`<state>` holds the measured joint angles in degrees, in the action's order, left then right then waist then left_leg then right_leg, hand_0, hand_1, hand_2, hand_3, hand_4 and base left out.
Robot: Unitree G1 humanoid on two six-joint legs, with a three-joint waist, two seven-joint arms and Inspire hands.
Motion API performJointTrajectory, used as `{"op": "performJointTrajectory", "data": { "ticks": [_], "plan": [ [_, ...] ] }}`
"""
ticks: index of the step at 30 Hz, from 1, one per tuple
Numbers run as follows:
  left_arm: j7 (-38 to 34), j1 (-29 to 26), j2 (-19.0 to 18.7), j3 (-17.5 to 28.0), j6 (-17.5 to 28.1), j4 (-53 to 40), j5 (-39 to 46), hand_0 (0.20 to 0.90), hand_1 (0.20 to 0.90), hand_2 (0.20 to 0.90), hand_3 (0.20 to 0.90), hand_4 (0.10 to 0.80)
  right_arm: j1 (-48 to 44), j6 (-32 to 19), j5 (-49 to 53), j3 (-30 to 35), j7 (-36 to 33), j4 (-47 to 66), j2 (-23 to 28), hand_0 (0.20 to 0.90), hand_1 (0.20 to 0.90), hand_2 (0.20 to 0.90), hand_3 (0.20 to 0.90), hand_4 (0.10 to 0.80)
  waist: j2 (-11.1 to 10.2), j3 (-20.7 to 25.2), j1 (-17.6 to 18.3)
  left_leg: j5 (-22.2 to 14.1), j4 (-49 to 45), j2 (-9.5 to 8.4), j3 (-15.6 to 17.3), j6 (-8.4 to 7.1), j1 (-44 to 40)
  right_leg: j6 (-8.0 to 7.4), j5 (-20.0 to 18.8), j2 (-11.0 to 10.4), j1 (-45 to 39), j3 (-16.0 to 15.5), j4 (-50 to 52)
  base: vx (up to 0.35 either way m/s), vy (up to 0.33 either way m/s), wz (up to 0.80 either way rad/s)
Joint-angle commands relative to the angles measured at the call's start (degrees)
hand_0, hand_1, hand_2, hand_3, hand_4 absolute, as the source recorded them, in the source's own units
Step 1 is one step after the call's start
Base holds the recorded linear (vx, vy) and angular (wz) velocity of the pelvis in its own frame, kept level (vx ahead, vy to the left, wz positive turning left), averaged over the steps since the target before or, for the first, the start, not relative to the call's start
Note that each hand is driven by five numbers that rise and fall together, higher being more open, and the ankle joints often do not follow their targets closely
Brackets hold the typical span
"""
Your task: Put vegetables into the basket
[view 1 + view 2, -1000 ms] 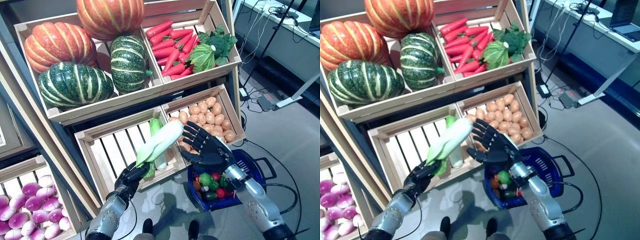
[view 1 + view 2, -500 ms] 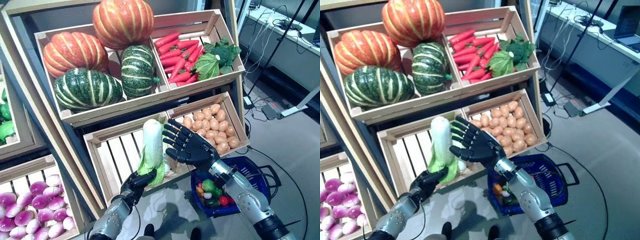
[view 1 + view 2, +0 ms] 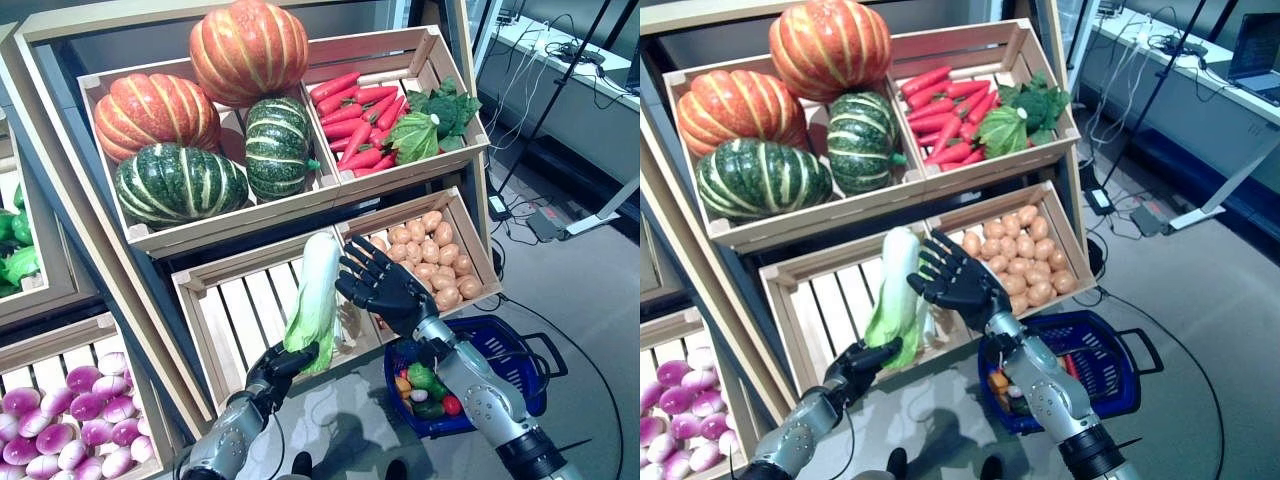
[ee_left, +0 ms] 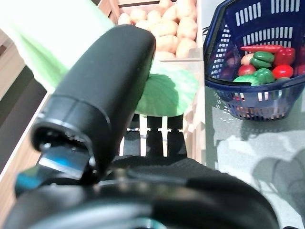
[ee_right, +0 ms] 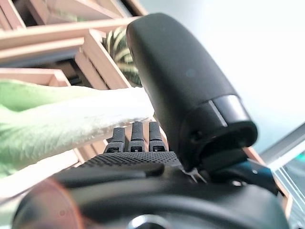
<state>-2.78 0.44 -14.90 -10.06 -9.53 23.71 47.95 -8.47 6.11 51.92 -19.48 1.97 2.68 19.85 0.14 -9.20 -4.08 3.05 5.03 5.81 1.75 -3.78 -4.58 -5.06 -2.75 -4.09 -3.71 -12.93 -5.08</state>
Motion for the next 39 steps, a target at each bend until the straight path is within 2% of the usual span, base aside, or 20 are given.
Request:
{"op": "performJointTrajectory", "data": {
  "ticks": [1, 6, 13, 20, 27, 33, 39],
  "plan": [
    [0.99, -7.28, -1.42, -1.82, 3.77, -2.41, -0.08, 0.300, 0.300, 0.300, 0.300, 0.400, -3.32, -7.57, -2.43, 2.14, -4.34, 5.46, -2.13, 0.900, 0.900, 0.900, 0.900, 0.800, -1.78, 2.92, 0.92, -1.88, -0.03, -0.85, 0.63, -0.75, 0.18, -2.26, 0.17, -3.69, -2.60, -1.08, 0.08, 0.000, 0.000, 0.00],
    [-0.09, -7.27, -1.50, -1.85, 3.92, -2.58, -0.56, 0.300, 0.300, 0.300, 0.300, 0.400, -3.33, -6.75, -4.61, 2.37, -7.76, 5.46, -1.54, 0.900, 0.900, 0.900, 0.900, 0.800, -1.71, 2.80, 1.13, -1.95, -0.03, -0.78, 0.57, -0.65, -0.01, -2.18, 0.13, -3.61, -2.62, -0.60, 0.08, 0.000, 0.000, 0.00],
    [0.11, -7.20, -1.91, -1.52, 3.63, -2.63, -1.72, 0.300, 0.300, 0.300, 0.300, 0.400, -3.23, -4.11, -5.04, 2.12, -6.33, 5.94, -0.69, 0.900, 0.900, 0.900, 0.900, 0.800, -1.85, 2.79, 1.04, -1.98, -0.03, -0.66, 0.37, -0.64, -0.14, -2.15, 0.16, -3.50, -2.73, -0.34, 0.08, 0.000, 0.000, 0.00],
    [1.75, -6.96, -2.65, -1.45, 2.61, -2.64, -3.12, 0.300, 0.300, 0.300, 0.300, 0.400, -3.58, 2.91, 3.34, -0.02, 6.96, 5.60, -0.05, 0.900, 0.900, 0.900, 0.900, 0.800, -2.24, 2.94, 0.37, -1.95, -0.03, -0.48, -0.02, -0.84, -0.12, -2.13, 0.22, -3.50, -2.87, -0.68, 0.08, 0.000, 0.000, 0.00],
    [4.60, -6.64, -3.03, -1.69, 2.25, -1.76, -4.34, 0.300, 0.300, 0.300, 0.300, 0.400, -4.02, 7.43, 8.87, -1.86, 15.67, 4.63, 0.30, 0.900, 0.900, 0.900, 0.900, 0.800, -2.59, 3.28, -0.42, -1.99, -0.03, -0.56, -0.41, -1.12, -0.09, -2.28, 0.14, -3.64, -3.05, -1.47, 0.08, 0.000, 0.000, 0.00],
    [6.59, -6.38, -3.50, -2.45, 1.79, -2.02, -4.99, 0.300, 0.300, 0.300, 0.300, 0.400, -4.23, 8.92, 9.67, -2.61, 18.68, 3.45, -0.04, 0.900, 0.900, 0.900, 0.900, 0.800, -2.61, 3.52, -0.74, -2.07, -0.03, -0.60, -0.47, -1.26, -0.04, -2.44, 0.11, -3.76, -3.02, -1.78, 0.08, 0.000, 0.000, 0.00],
    [7.81, -6.39, -3.94, -3.19, 1.89, -2.03, -6.41, 0.300, 0.300, 0.300, 0.300, 0.400, -4.54, 8.71, 8.21, -2.88, 17.08, 2.78, 0.01, 0.900, 0.900, 0.900, 0.900, 0.800, -2.44, 3.47, -0.73, -2.06, -0.03, -0.56, -0.53, -1.29, -0.07, -2.47, 0.07, -3.83, -2.97, -1.72, 0.08, 0.000, 0.000, 0.00]
  ]
}}
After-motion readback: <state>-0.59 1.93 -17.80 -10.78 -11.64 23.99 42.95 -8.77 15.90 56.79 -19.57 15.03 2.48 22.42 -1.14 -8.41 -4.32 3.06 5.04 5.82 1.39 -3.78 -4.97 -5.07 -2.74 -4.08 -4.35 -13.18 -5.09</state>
